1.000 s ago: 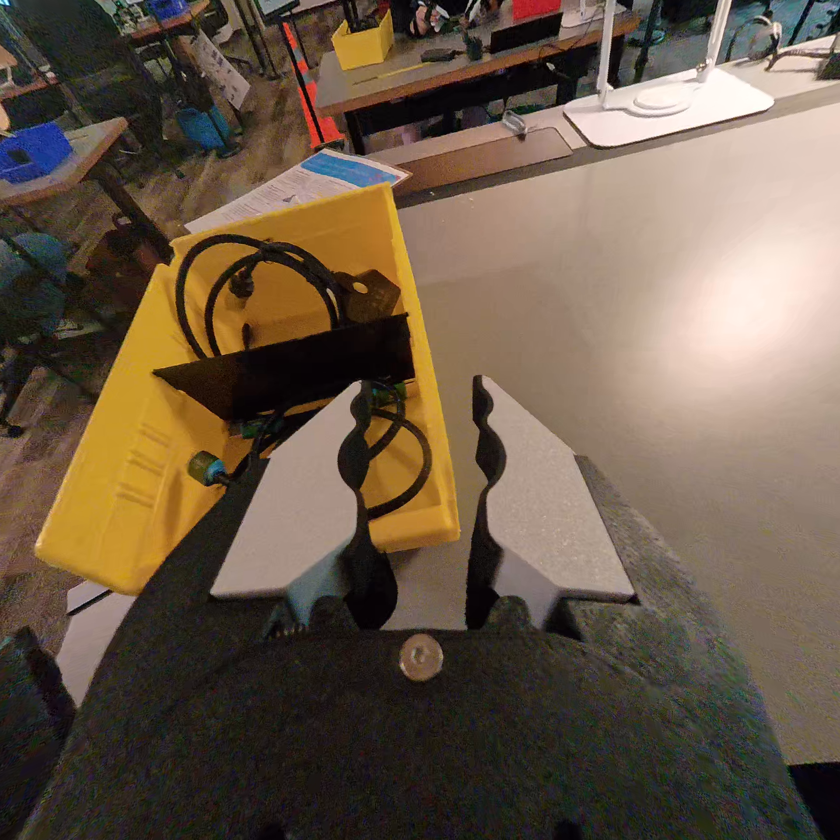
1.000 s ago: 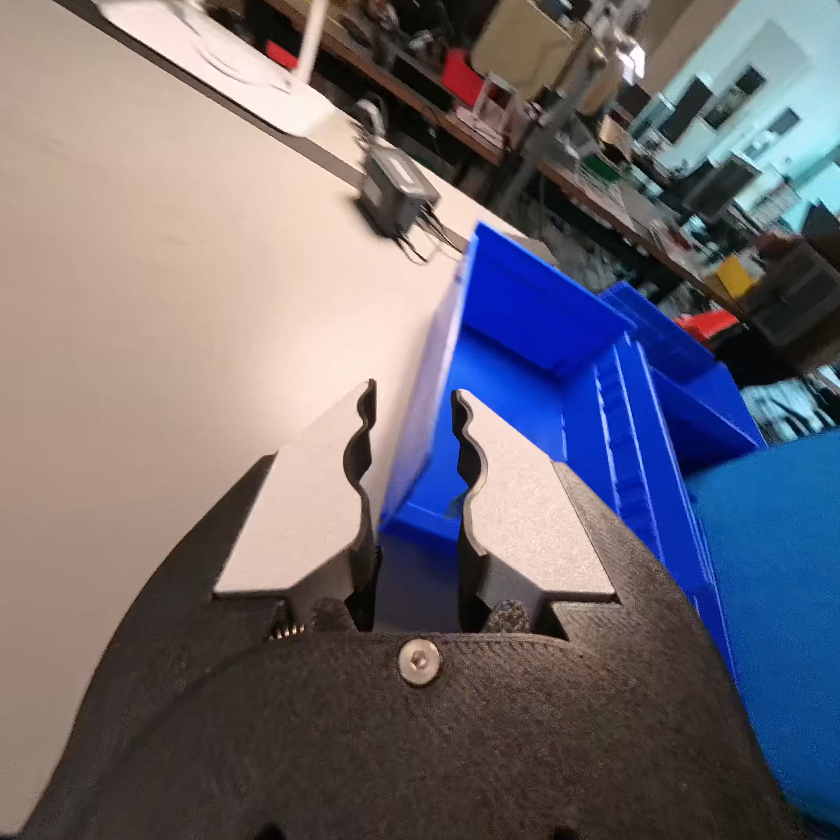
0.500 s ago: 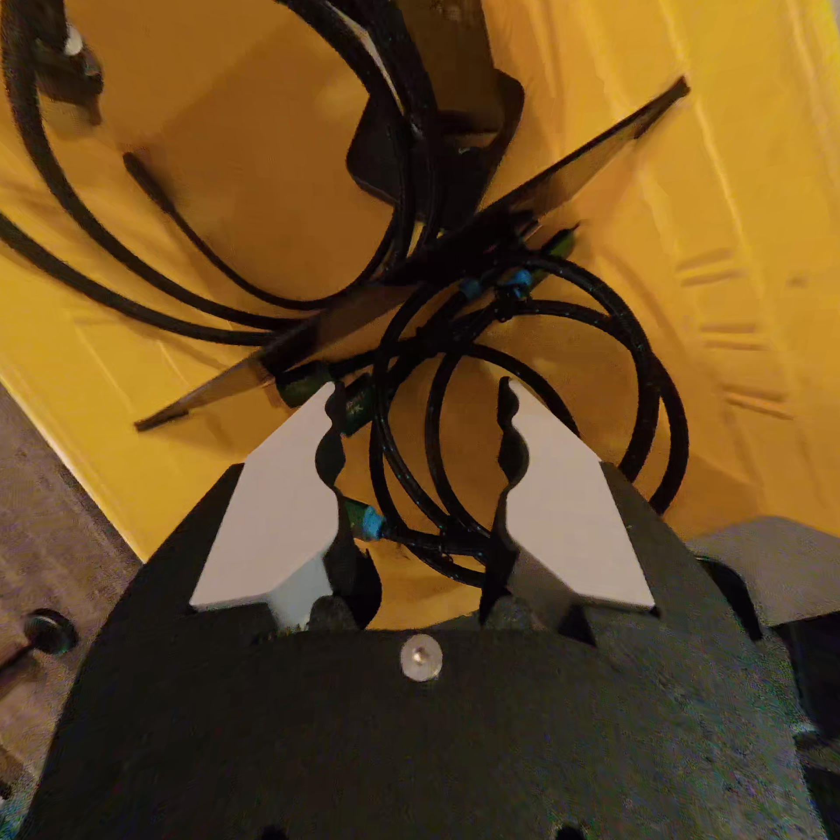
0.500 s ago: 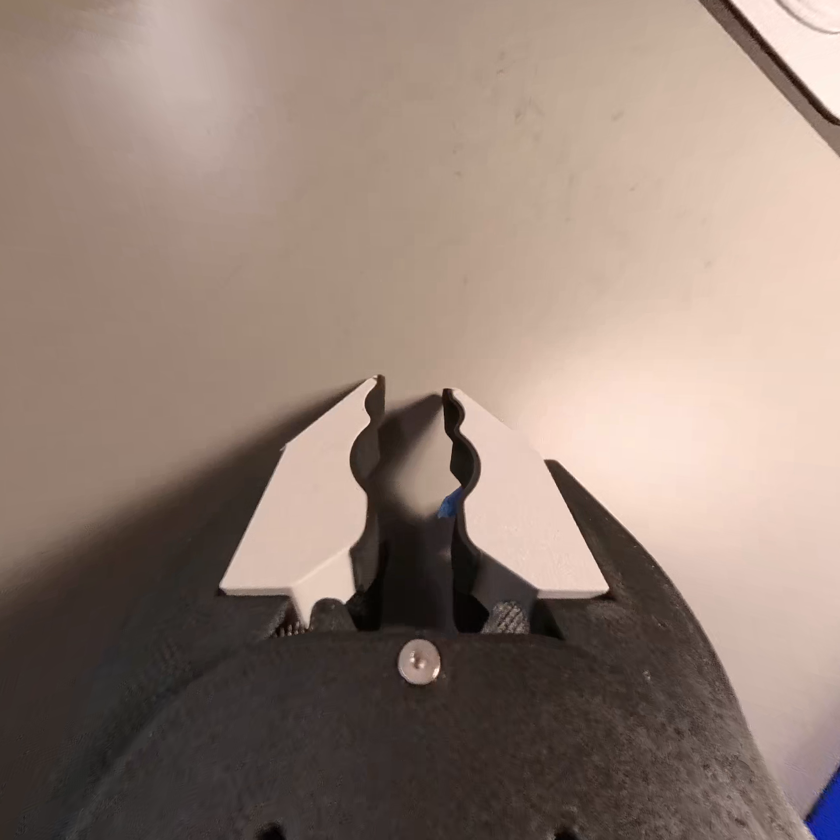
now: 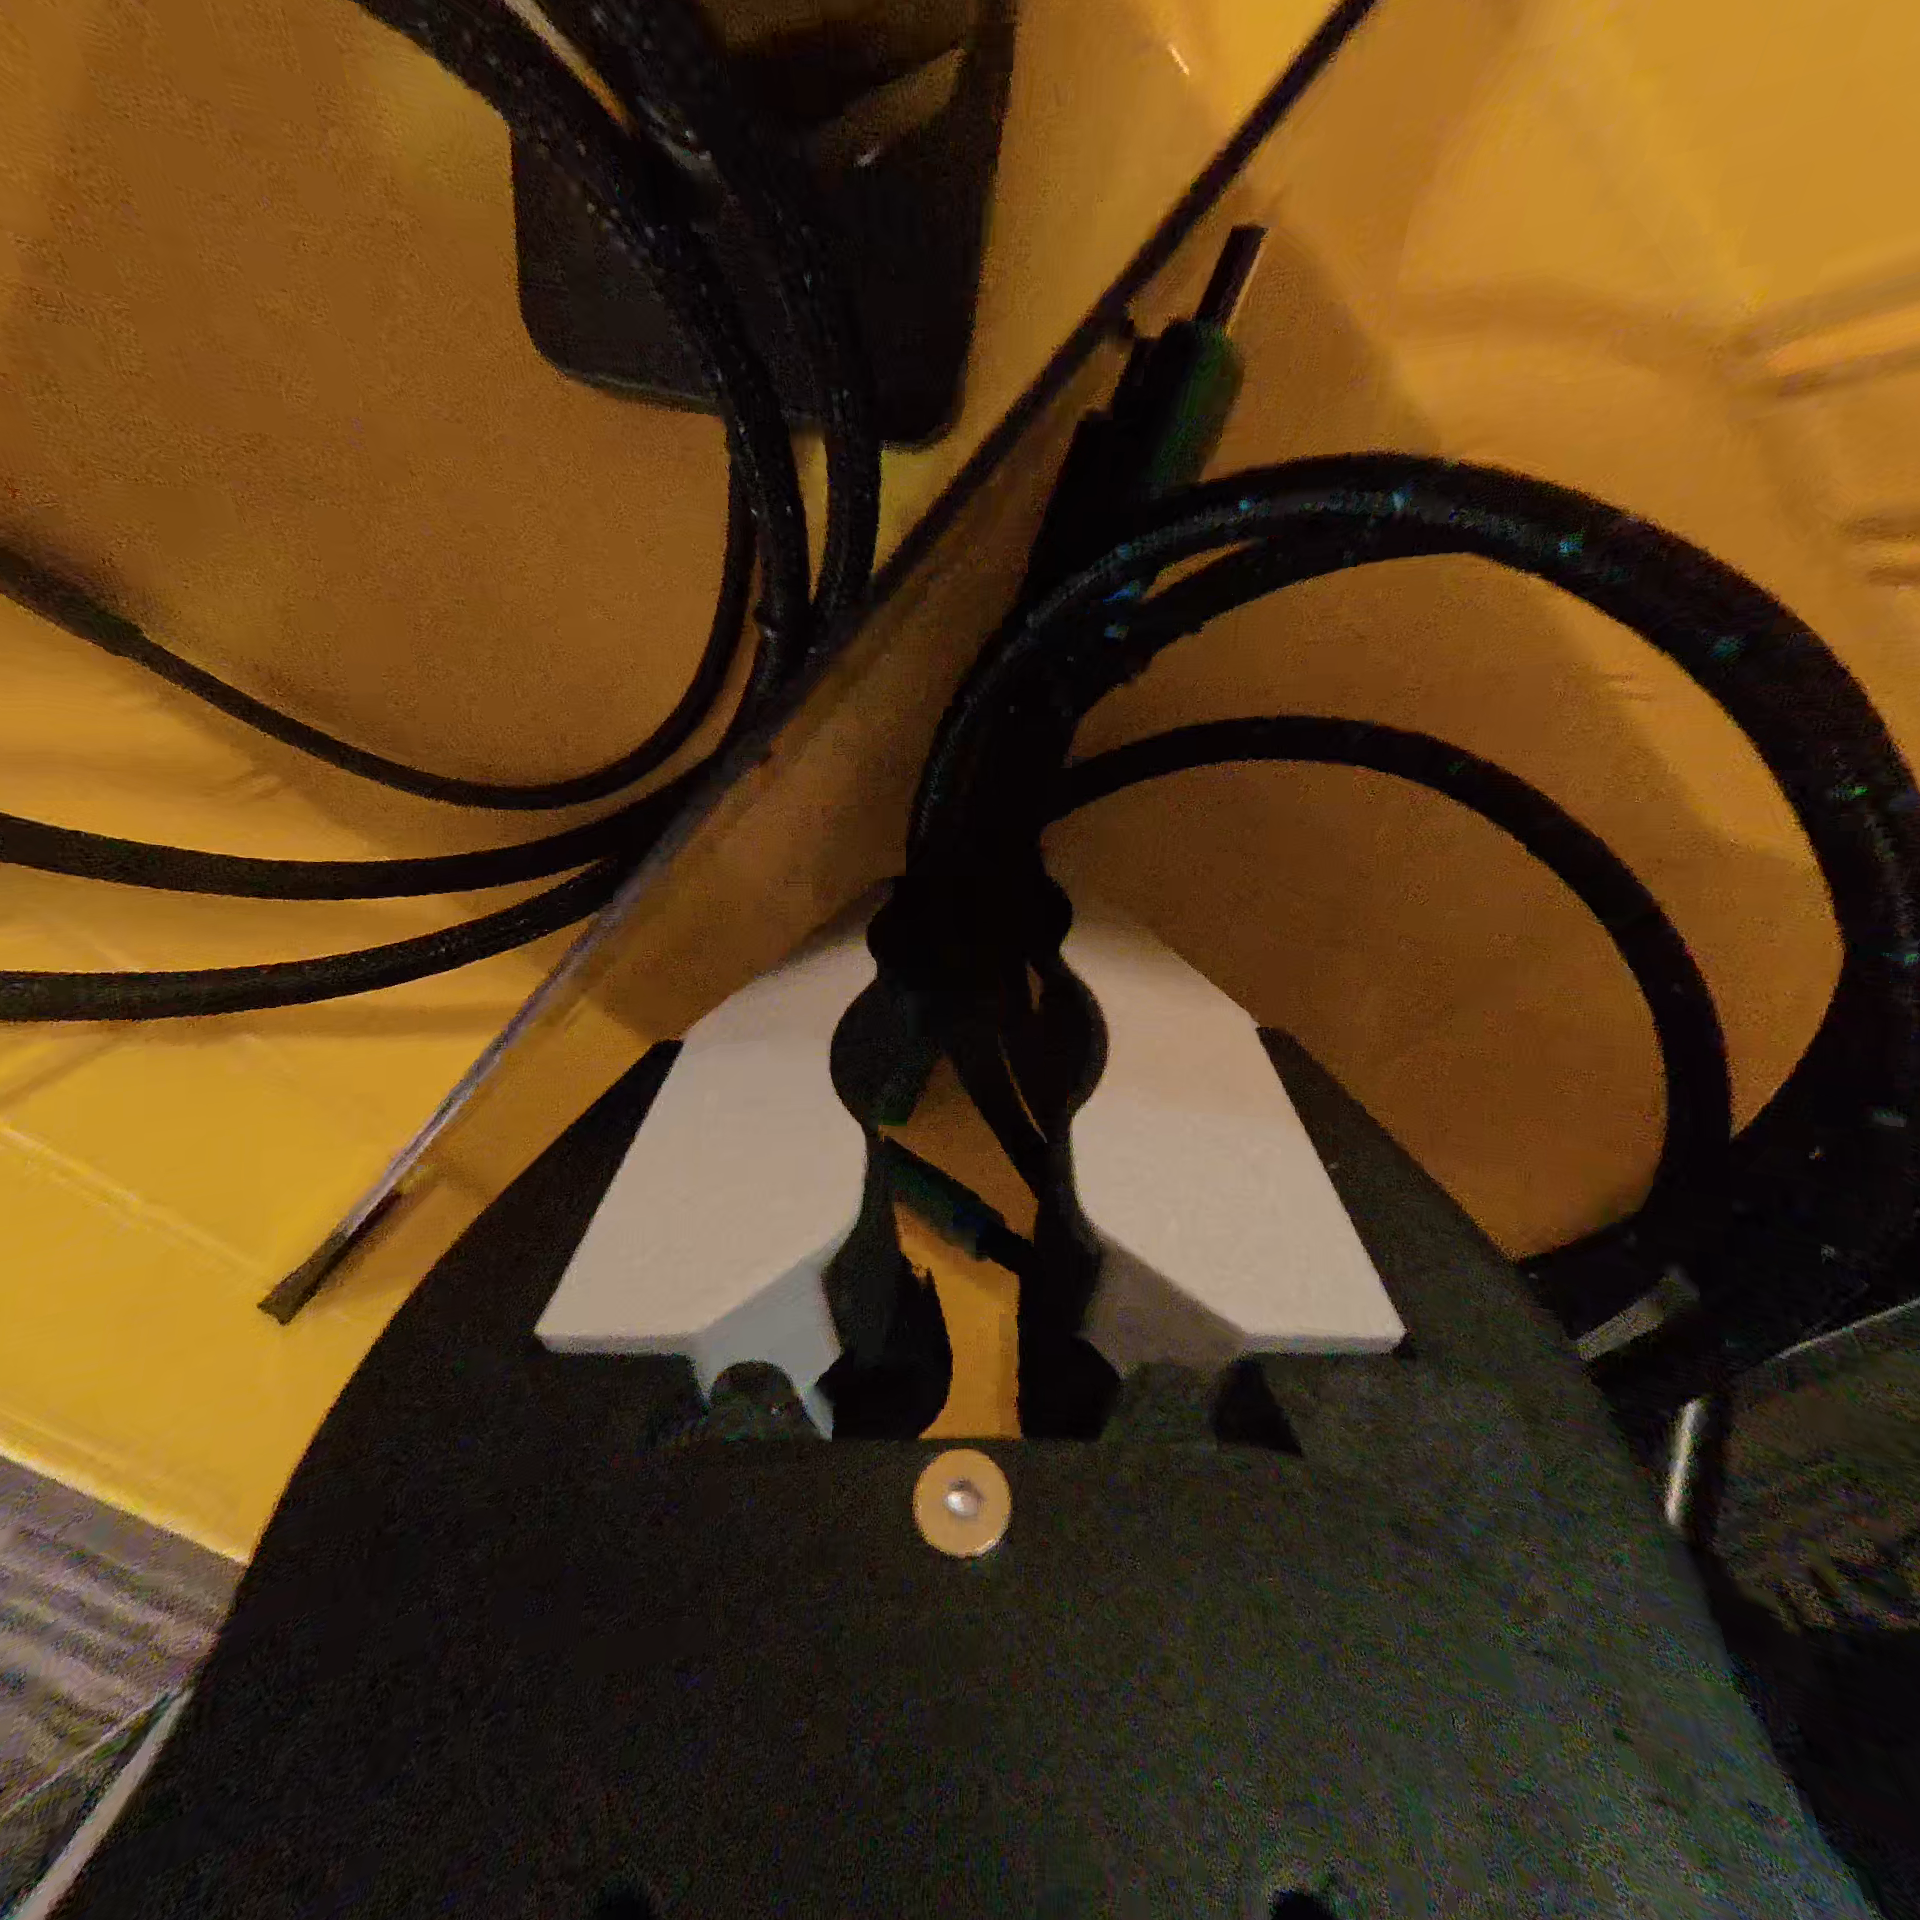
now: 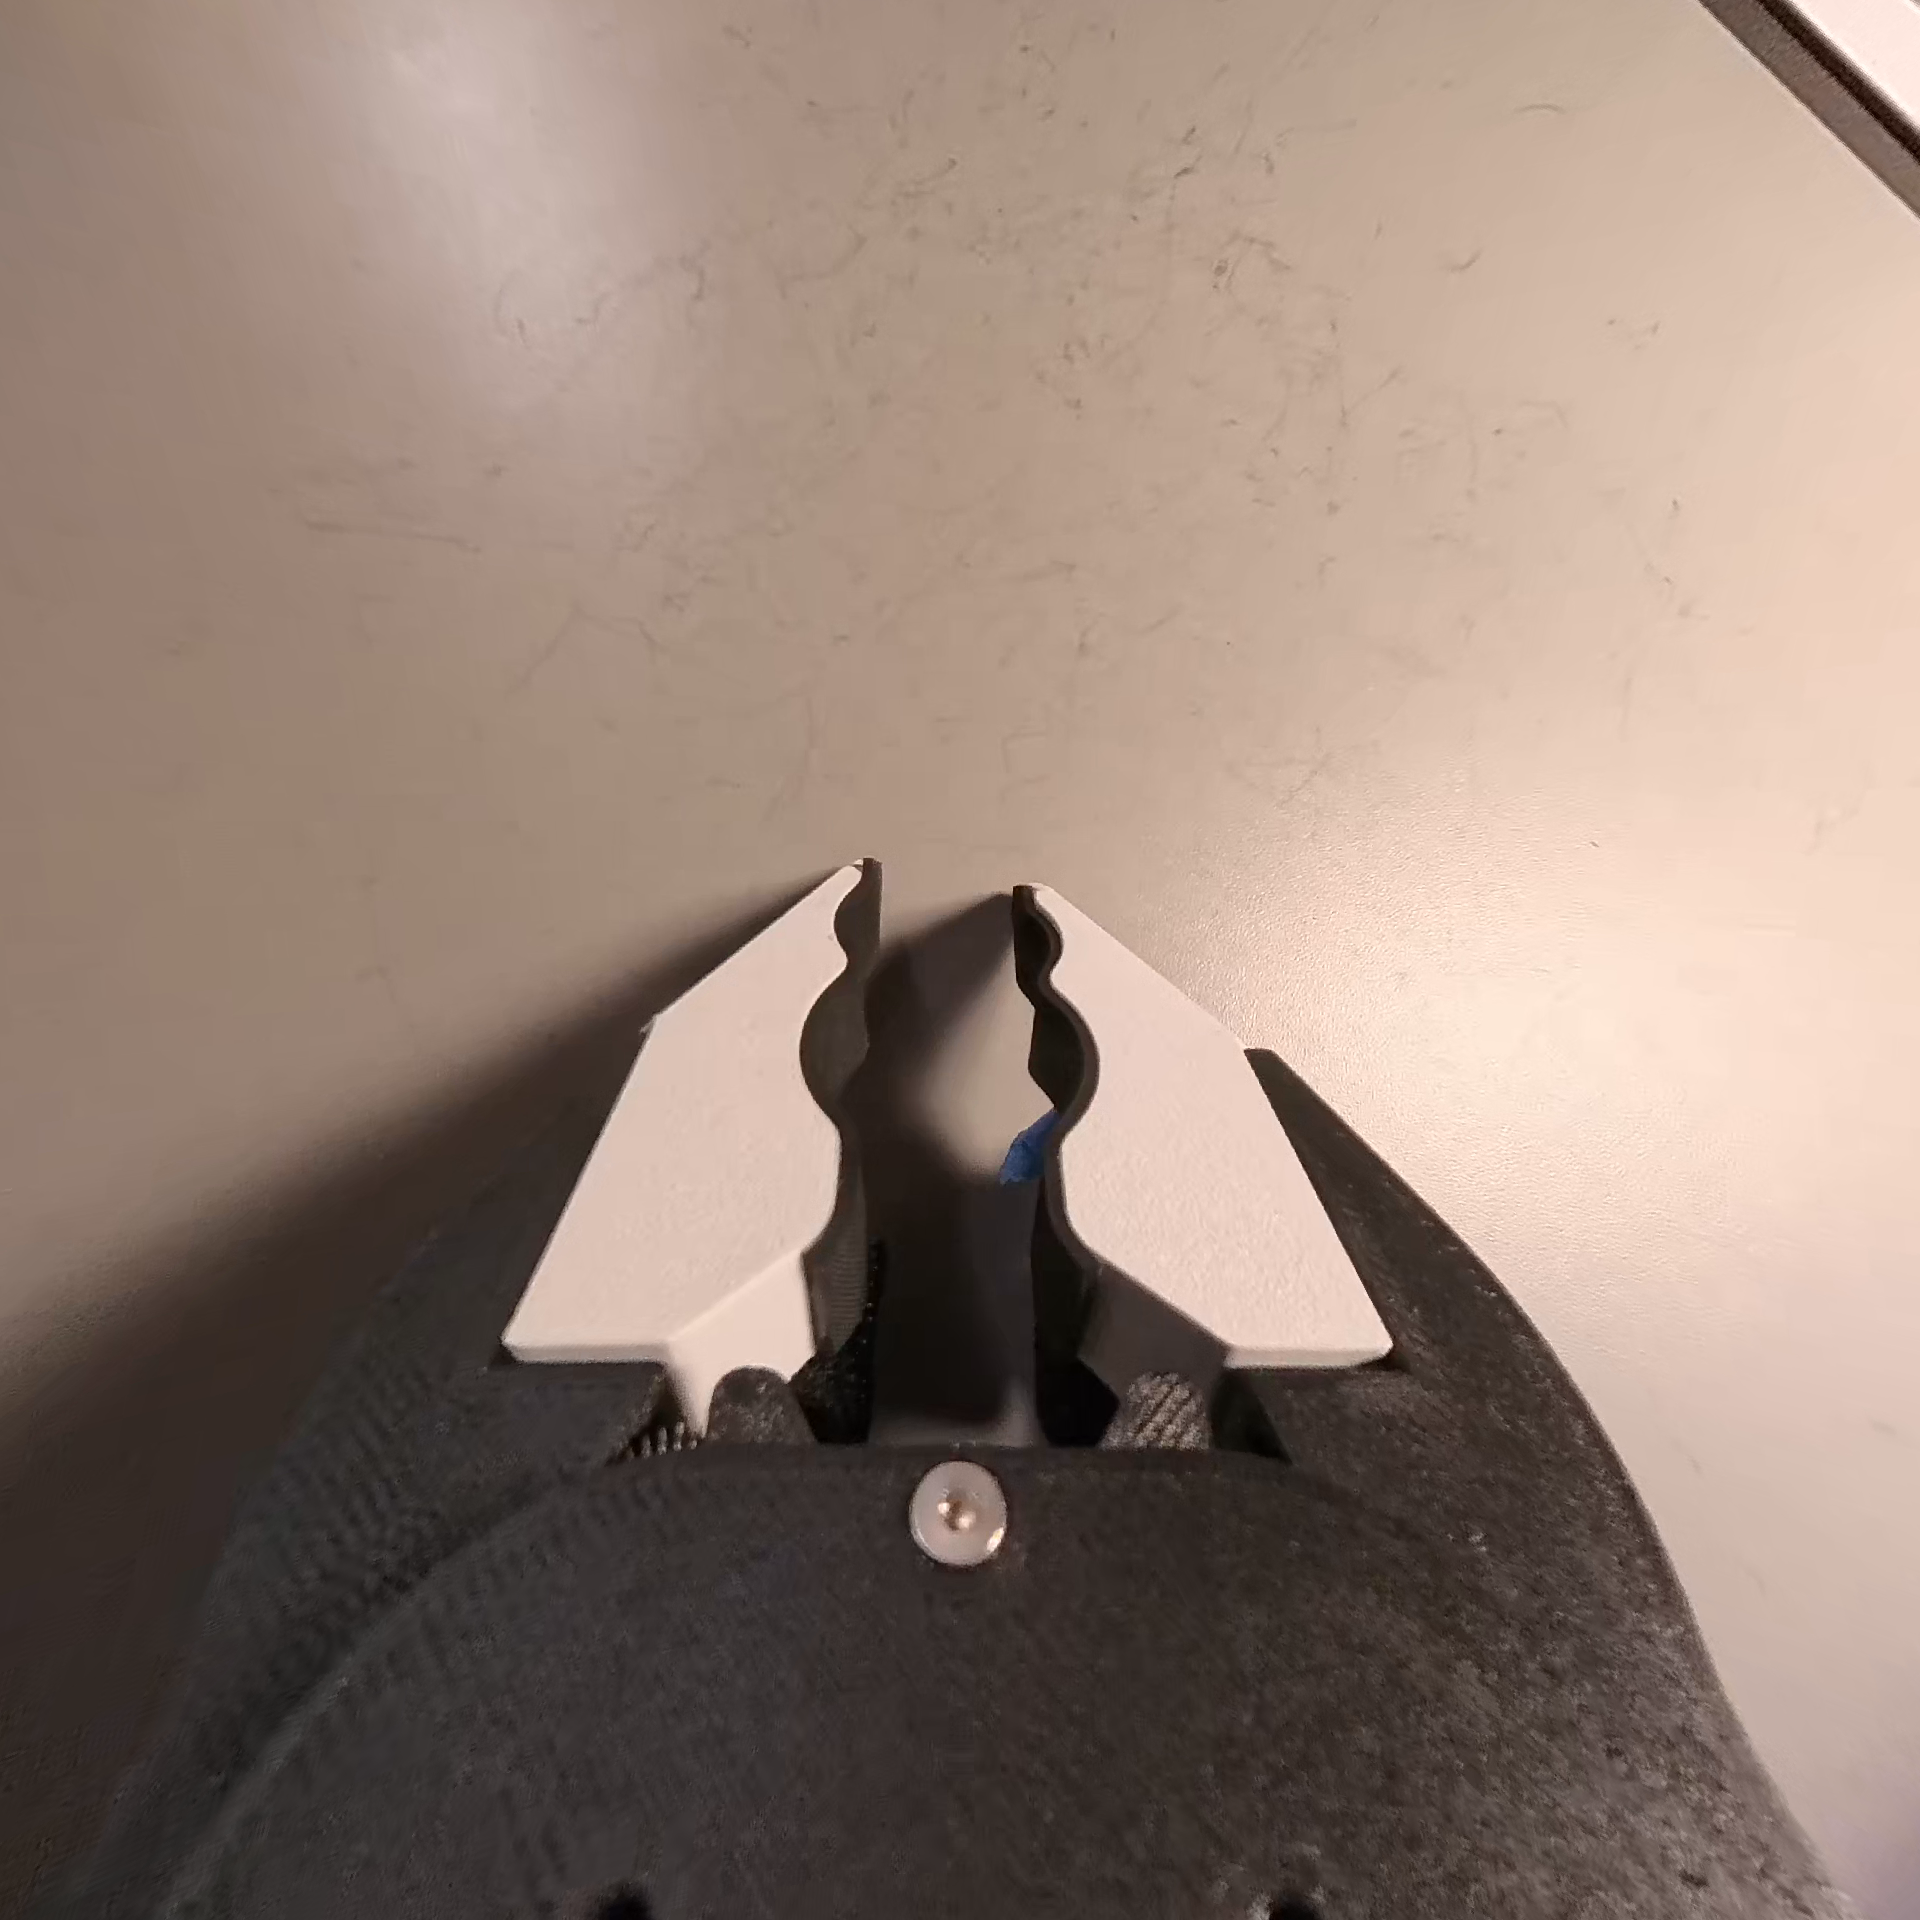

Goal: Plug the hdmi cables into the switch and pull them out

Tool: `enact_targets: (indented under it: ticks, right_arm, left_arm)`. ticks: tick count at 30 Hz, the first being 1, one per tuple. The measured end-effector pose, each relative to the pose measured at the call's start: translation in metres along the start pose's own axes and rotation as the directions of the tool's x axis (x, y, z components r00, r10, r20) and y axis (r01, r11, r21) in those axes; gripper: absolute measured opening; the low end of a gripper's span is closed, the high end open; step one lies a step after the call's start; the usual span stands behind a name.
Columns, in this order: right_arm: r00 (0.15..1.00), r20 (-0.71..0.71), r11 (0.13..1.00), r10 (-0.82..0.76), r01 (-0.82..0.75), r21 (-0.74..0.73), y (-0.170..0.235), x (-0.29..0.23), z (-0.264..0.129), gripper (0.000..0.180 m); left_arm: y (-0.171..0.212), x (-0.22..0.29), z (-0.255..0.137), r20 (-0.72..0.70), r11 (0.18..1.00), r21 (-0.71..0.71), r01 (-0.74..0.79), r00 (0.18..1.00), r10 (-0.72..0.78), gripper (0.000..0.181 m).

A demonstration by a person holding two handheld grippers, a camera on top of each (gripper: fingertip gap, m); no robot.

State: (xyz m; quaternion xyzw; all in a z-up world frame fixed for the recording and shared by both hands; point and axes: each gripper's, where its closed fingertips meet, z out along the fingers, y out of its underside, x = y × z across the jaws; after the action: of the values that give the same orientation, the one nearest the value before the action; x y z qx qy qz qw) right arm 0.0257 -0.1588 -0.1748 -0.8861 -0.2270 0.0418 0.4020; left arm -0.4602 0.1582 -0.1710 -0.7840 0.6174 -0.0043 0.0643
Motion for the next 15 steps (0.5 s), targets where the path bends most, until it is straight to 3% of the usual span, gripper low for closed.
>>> enact_targets:
  ticks: [6,15]
  right_arm:
    - [1.0,0.016,1.0,-0.008,0.007,0.016,0.0,-0.003,-0.002,0.027]
    - [0.999,0.006,0.999,-0.048,0.048,0.025,0.0,-0.006,-0.004,0.027]
  left_arm:
    - [0.003,-0.003,-0.031,0.122,0.999,-0.002,-0.045,0.992,0.045,0.015]
    - [-0.015,-0.007,-0.147,0.41,0.979,0.19,-0.074,0.912,-0.011,0.011]
